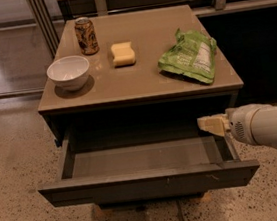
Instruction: Open top drawer
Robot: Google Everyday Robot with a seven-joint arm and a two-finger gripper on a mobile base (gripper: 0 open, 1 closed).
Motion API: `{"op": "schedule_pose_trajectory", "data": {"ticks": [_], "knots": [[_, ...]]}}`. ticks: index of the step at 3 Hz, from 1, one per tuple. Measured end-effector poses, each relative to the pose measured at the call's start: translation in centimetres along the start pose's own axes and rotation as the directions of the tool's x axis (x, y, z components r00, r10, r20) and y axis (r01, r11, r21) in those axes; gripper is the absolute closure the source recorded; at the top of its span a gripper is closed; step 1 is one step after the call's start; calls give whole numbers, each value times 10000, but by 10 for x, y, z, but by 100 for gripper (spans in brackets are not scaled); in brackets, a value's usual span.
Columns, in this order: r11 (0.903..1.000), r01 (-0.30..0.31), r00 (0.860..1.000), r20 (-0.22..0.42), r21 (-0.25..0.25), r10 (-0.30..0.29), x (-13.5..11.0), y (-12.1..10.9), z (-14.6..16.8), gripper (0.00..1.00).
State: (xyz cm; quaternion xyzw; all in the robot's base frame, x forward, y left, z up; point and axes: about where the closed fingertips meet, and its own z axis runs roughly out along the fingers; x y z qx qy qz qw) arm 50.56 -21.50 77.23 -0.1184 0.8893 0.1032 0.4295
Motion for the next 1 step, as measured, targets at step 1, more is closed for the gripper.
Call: {"op": "schedule_pose_trajectory", "data": {"ticks": [1], "knots": [[10000, 0, 10000, 0, 0, 0, 0, 0, 0, 0]]}}
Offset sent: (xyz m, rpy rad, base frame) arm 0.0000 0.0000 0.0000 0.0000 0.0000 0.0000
